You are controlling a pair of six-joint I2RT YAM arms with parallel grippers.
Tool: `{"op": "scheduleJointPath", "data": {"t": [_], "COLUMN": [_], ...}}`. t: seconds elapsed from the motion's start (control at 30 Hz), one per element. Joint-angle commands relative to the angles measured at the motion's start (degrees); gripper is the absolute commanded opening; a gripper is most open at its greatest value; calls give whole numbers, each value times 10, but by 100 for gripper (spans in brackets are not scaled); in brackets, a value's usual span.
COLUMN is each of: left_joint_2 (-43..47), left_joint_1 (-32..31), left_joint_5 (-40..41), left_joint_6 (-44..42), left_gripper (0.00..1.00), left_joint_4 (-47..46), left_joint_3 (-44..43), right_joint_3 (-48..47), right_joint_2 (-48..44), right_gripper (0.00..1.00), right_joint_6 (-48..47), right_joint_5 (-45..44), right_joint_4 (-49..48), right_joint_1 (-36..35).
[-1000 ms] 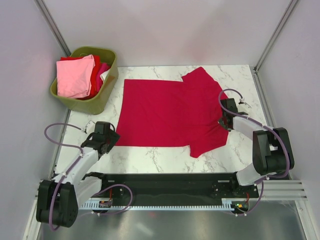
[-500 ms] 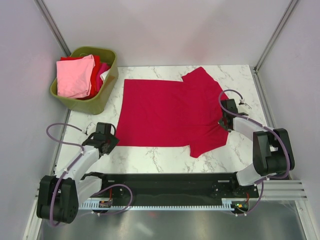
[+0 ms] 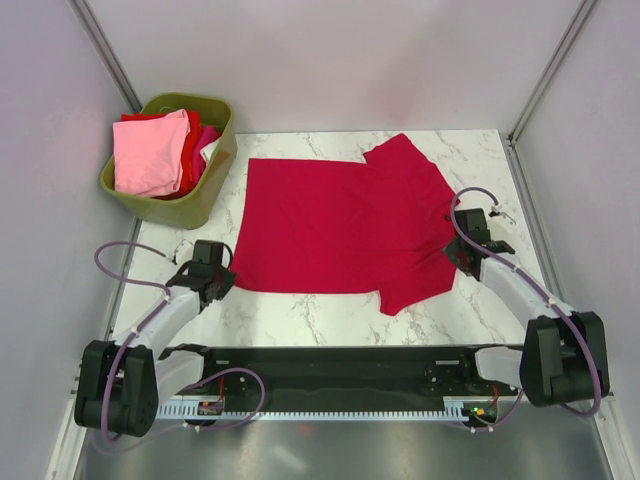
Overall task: Fold and stack the t-shirts
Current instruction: Flatten the tshirt out
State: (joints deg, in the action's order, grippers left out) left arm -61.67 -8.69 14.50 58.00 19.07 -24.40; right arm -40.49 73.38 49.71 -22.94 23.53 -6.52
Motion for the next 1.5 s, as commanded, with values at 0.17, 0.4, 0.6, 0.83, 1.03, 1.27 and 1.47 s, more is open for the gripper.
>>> {"op": "scheduleJointPath", "data": {"t": [0.17,0.4,0.6,0.83,1.03,1.27,1.47], "left_joint_2": [-1,5,18,38,39,43,41], "left_joint_1": [7,10,10,9,9,9,10], "left_joint_5": [3,-10,-15,-4,-8,-17,-8], "left_joint_6": [-17,-17,-19,-17,-24,-31,-31], "left_gripper": [2,2,2,2,2,2,2], "left_joint_4": [-26,-33,-33,-32,-31,-26,-24], "left_joint_3": [-52,-59,-54,-42,-42,-38,-41], "right_joint_3": [70,116,120,132,129,104,43], "right_joint_2": [-99,-105,-64,-44,-34,-132,-179], "right_gripper": [50,50,40,36,5,0,0], "right_joint_6": [-10,6,6,11,19,21,33], "right_joint_5": [39,47,63,62,46,49,76], "right_joint_4": [66,57,24,-6,9,104,100], "right_joint_1": [1,-12,-17,-24,-24,-25,-25]}}
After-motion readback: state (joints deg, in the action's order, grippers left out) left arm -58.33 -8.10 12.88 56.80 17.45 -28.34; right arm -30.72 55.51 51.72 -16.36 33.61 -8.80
